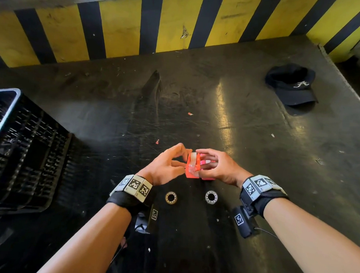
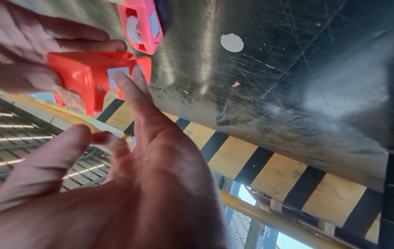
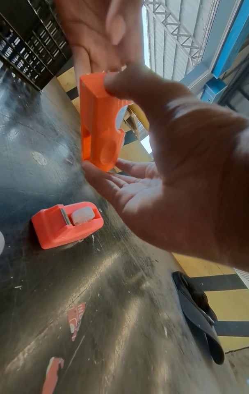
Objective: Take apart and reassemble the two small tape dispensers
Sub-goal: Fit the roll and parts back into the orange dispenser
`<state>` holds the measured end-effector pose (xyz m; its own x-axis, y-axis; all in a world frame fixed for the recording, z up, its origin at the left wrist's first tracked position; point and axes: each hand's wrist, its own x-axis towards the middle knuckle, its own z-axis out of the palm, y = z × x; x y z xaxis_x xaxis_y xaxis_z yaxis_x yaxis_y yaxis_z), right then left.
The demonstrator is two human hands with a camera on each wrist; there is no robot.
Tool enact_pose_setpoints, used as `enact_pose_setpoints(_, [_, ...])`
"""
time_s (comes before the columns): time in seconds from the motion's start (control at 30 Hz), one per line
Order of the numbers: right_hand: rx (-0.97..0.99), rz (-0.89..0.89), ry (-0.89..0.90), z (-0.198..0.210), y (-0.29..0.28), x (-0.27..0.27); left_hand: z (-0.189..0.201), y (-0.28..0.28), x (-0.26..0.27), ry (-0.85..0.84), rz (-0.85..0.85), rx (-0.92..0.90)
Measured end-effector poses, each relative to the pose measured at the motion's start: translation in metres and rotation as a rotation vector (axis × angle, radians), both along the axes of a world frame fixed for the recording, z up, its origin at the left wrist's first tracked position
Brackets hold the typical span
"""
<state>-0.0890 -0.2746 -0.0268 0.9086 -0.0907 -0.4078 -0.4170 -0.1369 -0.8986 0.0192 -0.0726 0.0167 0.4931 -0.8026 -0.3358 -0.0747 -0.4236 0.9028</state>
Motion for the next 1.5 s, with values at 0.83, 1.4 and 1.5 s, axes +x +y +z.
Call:
enact_pose_setpoints(0.83, [-0.498, 0.304, 0.018, -0.003, 0.001, 0.037, -0.036, -0.002, 0.019, -0.371, -0.056, 0.250])
enact_pose_setpoints(1.4, [-0.910, 0.494, 0.080, -0.069, 0.004, 0.074, -0.118, -0.015, 0.031, -0.477, -0.012, 0.359])
enact_pose_setpoints(1.5, [-0.962, 0.487, 0.070, -0.073, 0.006, 0.072, -0.128, -0.017, 0.029, -0.468, -0.007, 0.378])
